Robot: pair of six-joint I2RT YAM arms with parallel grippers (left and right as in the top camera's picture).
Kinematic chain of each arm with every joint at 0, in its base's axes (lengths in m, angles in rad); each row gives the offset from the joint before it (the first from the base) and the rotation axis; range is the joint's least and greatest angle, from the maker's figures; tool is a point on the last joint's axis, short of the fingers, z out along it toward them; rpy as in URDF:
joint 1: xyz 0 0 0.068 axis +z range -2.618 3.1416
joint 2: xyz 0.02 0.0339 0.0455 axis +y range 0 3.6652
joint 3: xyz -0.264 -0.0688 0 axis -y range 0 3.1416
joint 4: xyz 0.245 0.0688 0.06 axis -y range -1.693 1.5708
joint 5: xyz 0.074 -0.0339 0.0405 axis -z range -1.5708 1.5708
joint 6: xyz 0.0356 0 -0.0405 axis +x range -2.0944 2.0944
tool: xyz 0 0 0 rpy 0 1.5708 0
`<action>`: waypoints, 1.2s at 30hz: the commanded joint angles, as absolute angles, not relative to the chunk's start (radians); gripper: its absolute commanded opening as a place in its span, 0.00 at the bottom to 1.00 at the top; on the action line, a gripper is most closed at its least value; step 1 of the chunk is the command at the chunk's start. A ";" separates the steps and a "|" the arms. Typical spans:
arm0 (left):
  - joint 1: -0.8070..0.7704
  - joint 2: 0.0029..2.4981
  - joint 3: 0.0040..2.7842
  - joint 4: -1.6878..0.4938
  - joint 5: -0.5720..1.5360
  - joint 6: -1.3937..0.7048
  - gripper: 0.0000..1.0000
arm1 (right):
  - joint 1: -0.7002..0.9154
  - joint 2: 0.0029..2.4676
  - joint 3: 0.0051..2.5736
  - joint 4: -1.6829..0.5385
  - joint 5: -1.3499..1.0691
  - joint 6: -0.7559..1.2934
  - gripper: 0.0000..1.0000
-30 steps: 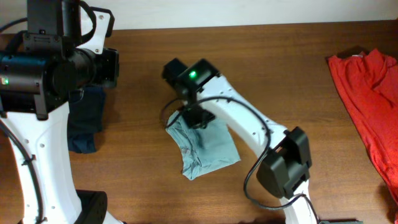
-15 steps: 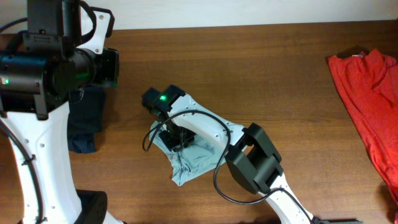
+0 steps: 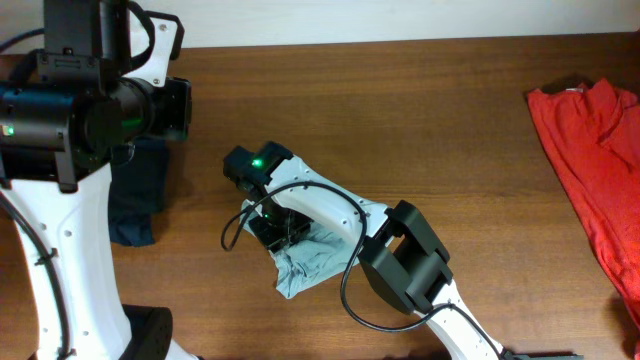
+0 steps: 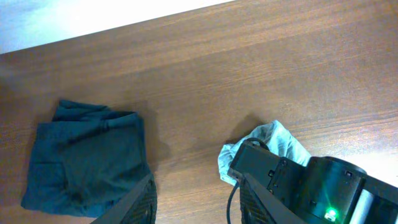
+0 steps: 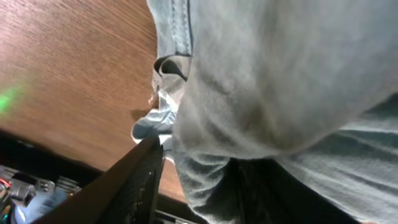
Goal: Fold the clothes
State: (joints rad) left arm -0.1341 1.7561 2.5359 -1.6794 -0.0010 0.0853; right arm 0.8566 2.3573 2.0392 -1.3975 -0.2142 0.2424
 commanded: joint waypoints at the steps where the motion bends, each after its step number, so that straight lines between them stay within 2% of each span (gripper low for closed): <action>1: -0.130 1.757 2.534 -1.677 -0.008 0.079 0.43 | 0.864 2.307 2.072 -1.399 -0.243 0.240 0.42; 9: -0.130 1.757 2.534 -1.677 -0.008 0.080 0.43 | 0.863 2.299 2.093 -1.364 -0.589 0.085 0.43; 14: -0.130 1.757 2.534 -1.678 -0.008 0.080 0.43 | 0.830 2.299 2.102 -1.363 -0.592 0.085 0.43; 19: -0.130 1.757 2.534 -1.677 -0.009 0.080 0.43 | 0.731 2.296 2.153 -1.432 -0.587 0.081 0.44; 26: -0.130 1.757 2.534 -1.676 -0.009 0.080 0.43 | 0.603 2.293 2.180 -1.585 -0.316 0.081 0.44; 28: -0.130 1.757 2.534 -1.673 -0.009 0.080 0.44 | 0.594 2.294 2.157 -1.596 -0.262 0.081 0.41; 32: -0.130 1.757 2.534 -1.671 -0.032 0.080 0.44 | 0.608 2.295 2.067 -1.590 -0.244 0.082 0.26; 36: -0.130 1.757 2.534 -1.669 -0.035 0.080 0.43 | 0.664 2.295 1.969 -1.579 -0.275 0.081 0.24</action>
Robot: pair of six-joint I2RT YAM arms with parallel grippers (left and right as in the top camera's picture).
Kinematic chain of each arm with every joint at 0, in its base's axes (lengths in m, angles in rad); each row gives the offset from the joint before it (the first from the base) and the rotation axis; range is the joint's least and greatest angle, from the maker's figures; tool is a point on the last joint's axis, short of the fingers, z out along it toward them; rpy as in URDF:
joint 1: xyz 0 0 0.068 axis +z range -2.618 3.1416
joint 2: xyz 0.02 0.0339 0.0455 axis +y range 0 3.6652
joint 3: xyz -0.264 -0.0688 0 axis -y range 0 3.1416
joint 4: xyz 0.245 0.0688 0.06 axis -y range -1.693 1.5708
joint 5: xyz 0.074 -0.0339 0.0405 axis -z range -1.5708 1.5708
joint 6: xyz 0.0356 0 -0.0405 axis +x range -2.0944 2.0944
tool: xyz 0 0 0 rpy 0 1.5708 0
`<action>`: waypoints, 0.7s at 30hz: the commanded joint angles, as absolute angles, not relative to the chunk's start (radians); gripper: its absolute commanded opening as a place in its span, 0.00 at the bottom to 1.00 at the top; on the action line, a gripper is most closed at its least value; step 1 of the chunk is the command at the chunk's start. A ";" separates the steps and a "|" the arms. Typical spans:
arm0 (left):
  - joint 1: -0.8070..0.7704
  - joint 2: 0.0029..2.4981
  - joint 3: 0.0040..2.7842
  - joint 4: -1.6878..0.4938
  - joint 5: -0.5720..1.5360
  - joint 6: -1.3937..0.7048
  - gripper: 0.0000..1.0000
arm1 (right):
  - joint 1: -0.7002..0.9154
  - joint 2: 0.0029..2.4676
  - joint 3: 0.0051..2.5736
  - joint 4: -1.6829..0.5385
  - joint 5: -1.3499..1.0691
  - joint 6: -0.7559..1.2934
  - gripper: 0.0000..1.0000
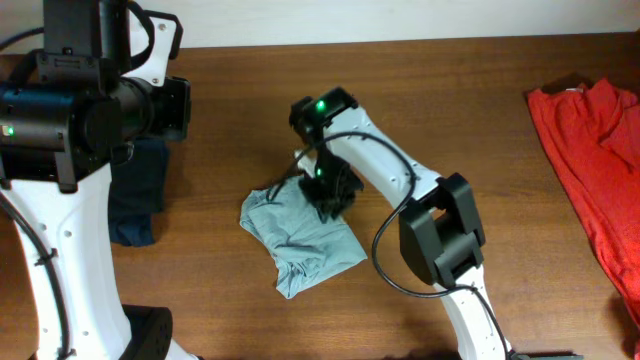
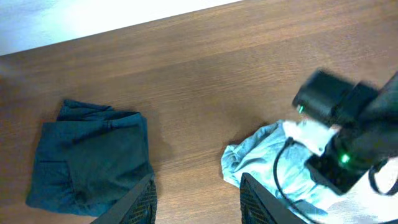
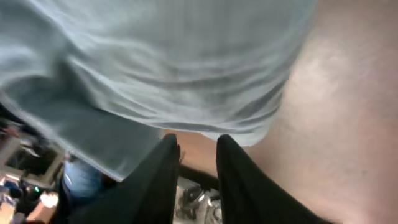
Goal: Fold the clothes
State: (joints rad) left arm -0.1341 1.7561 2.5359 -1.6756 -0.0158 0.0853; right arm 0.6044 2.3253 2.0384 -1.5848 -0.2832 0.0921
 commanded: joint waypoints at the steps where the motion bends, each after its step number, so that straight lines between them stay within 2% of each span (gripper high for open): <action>1: -0.130 1.757 2.534 -1.668 -0.035 0.080 0.43 | 0.685 2.295 1.950 -1.573 -0.287 0.081 0.24; 11: -0.130 1.757 2.534 -1.658 -0.034 0.080 0.44 | 0.884 2.295 1.927 -1.517 -0.603 -0.080 0.25; 19: -0.130 1.758 2.534 -1.656 -0.039 0.079 0.44 | 0.800 2.281 1.993 -1.565 -0.550 -0.100 0.25; 21: -0.130 1.758 2.534 -1.650 -0.054 0.079 0.48 | 0.760 2.269 2.018 -1.577 -0.512 -0.086 0.25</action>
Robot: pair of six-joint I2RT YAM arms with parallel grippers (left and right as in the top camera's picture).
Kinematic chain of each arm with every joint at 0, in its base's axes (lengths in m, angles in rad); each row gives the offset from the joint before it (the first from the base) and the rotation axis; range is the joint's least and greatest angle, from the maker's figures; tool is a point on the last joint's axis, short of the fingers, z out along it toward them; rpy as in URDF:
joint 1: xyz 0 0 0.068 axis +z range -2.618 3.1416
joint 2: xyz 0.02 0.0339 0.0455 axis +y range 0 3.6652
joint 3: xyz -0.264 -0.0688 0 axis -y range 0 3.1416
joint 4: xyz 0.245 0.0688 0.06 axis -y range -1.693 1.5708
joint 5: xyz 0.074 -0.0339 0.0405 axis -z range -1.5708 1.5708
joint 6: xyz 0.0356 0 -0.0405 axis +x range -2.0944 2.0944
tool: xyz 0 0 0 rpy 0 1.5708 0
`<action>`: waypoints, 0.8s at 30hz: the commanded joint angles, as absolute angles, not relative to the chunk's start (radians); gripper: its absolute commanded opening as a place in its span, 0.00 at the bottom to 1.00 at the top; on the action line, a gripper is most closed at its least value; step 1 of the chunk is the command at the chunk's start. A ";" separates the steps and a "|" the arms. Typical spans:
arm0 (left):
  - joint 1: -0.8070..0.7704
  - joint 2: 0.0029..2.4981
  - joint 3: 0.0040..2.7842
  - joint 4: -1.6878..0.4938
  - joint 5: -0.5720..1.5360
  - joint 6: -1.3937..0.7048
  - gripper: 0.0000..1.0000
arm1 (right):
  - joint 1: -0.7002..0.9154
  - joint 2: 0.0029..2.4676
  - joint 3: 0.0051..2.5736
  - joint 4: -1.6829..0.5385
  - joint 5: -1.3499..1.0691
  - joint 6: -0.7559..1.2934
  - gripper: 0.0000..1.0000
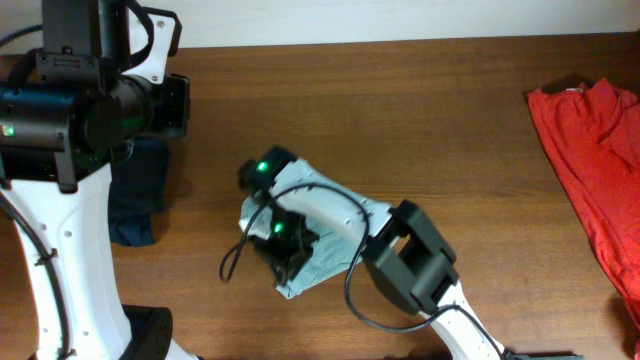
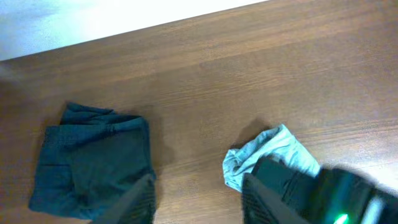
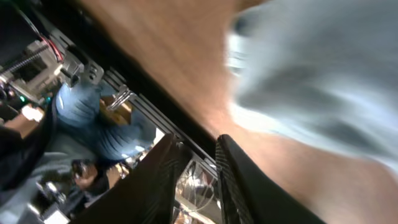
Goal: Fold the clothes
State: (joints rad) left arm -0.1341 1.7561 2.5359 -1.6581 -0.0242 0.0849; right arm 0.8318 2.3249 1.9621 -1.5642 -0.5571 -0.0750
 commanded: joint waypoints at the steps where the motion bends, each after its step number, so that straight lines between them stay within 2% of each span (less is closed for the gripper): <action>1: -0.128 1.760 2.534 -1.645 -0.053 0.079 0.49 | 0.738 2.261 2.030 -1.581 -0.488 -0.061 0.25; 5: -0.097 1.774 2.513 -1.627 -0.038 0.072 0.62 | 0.580 2.196 2.061 -1.571 -0.356 0.124 0.25; 7: -0.085 1.790 2.498 -1.626 0.012 0.074 0.64 | 0.517 2.151 2.061 -1.540 -0.358 0.141 0.25; 13: -0.081 1.862 2.429 -1.627 0.193 0.170 0.64 | 0.390 1.937 2.061 -1.427 -0.341 0.148 0.29; 19: -0.091 1.925 2.294 -1.608 0.226 0.178 0.63 | 0.408 1.777 2.059 -1.396 -0.175 0.148 0.39; 20: -0.100 1.933 2.239 -1.584 0.226 0.178 0.56 | 0.420 1.777 2.057 -1.410 -0.175 0.149 0.39; 21: -0.107 1.937 2.186 -1.552 0.238 0.178 0.54 | 0.427 1.781 2.045 -1.415 -0.174 0.162 0.39; 24: -0.134 1.943 1.977 -1.422 0.301 0.198 0.53 | 0.454 1.788 1.912 -1.350 -0.175 0.227 0.35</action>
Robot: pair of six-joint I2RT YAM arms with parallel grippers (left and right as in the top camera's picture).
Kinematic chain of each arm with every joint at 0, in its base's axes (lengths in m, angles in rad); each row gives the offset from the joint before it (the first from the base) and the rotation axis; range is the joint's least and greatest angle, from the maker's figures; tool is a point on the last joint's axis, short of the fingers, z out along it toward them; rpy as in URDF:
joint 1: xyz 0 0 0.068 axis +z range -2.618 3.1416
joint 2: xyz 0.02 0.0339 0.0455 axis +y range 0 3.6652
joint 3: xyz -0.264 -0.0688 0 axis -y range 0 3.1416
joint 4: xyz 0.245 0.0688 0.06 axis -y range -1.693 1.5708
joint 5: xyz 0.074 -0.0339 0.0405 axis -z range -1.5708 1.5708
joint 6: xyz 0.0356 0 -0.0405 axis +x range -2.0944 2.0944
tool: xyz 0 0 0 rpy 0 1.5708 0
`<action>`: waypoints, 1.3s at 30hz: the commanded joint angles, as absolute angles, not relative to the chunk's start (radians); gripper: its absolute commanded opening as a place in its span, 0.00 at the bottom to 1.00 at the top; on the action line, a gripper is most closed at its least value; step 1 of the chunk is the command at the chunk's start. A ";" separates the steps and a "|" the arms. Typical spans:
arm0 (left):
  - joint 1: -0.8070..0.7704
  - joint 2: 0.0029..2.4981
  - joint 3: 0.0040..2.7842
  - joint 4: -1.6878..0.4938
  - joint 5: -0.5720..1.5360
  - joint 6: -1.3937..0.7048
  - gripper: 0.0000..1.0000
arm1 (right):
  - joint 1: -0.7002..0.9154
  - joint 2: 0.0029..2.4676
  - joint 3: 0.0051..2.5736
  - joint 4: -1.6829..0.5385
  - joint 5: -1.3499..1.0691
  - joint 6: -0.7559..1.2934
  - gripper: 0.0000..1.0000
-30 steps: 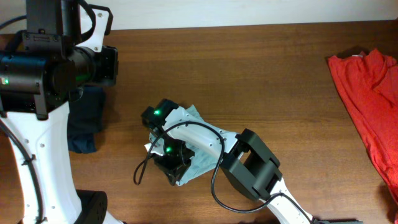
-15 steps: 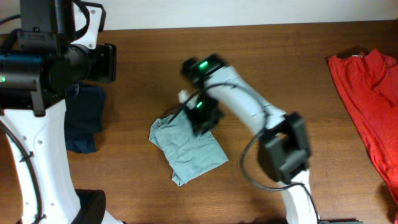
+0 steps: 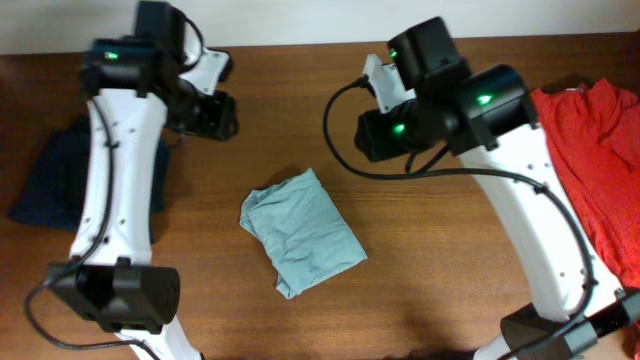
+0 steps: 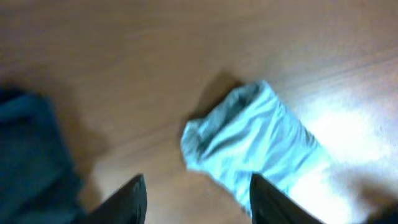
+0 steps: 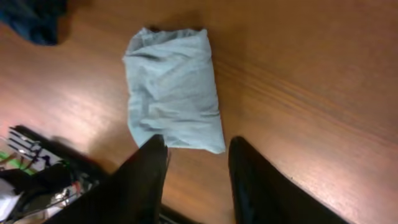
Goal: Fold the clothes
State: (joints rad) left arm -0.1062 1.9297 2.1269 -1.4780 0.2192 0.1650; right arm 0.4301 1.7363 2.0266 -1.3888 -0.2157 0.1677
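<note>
A pale grey-blue garment [image 3: 300,232] lies folded into a crumpled rectangle in the middle of the table, also seen as the garment [image 4: 255,140] and the garment [image 5: 174,107] from both wrists. My left gripper [image 4: 198,202] hangs open above the wood just left of it, holding nothing. My right gripper [image 5: 198,183] is open too, raised high over the table near the garment's short end. A dark teal folded garment [image 3: 45,175] rests at the left edge. A red garment [image 3: 590,150] lies unfolded at the right.
The brown wooden table [image 3: 300,110] carries all three garments. Its far edge [image 3: 300,45] meets a white wall. Dark equipment [image 5: 37,180] shows beyond the near edge in the right wrist view.
My right arm has lifted away from the grey-blue garment to the upper right, leaving it lying alone. My left arm has swung in toward the middle. The garment looks unchanged in shape.
My right gripper was low over the grey-blue garment, pressed into its cloth. Then it stood at the garment's far upper edge, then low over its near end again. Now both arms are raised and the garment lies folded and free.
</note>
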 commanded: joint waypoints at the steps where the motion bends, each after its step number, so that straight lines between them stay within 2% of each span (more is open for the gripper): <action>1: -0.139 1.947 1.927 -1.394 0.300 0.197 0.53 | 0.464 1.787 1.873 -1.312 -0.171 0.226 0.35; 6: -0.155 1.956 1.720 -1.283 0.300 0.196 0.53 | 0.510 1.774 1.818 -1.247 -0.157 0.192 0.35; 10: -0.154 1.956 1.611 -1.221 0.299 0.197 0.53 | 0.608 1.673 1.818 -1.313 0.092 0.188 0.37; 14: -0.154 1.956 1.599 -1.218 0.292 0.197 0.53 | 0.717 1.559 1.796 -1.373 0.234 0.193 0.40; 18: -0.154 1.959 1.598 -1.212 0.267 0.197 0.54 | 0.768 1.472 1.661 -1.305 0.236 0.256 0.49; 19: -0.154 1.962 1.597 -1.208 0.262 0.197 0.54 | 0.767 1.459 1.593 -1.265 0.221 0.284 0.55; 22: -0.154 1.967 1.583 -1.186 0.263 0.197 0.54 | 0.742 1.454 1.436 -1.147 0.106 0.336 0.61; 27: -0.155 1.968 1.507 -1.124 0.271 0.196 0.54 | 0.657 1.473 1.187 -0.859 -0.284 0.380 0.61; 30: -0.155 1.968 1.451 -1.084 0.302 0.197 0.54 | 0.599 1.482 1.125 -0.810 -0.311 0.451 0.61; 36: -0.155 1.969 1.348 -0.986 0.327 0.197 0.53 | 0.533 1.496 1.101 -0.811 -0.337 0.466 0.66; 39: -0.154 1.969 1.304 -0.945 0.327 0.197 0.33 | 0.529 1.534 1.101 -0.804 -0.337 0.466 0.68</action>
State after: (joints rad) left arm -0.1577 1.9617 1.3411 -0.9665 0.3042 0.1780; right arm 0.5346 1.5097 1.1057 -0.8120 -0.2966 0.4465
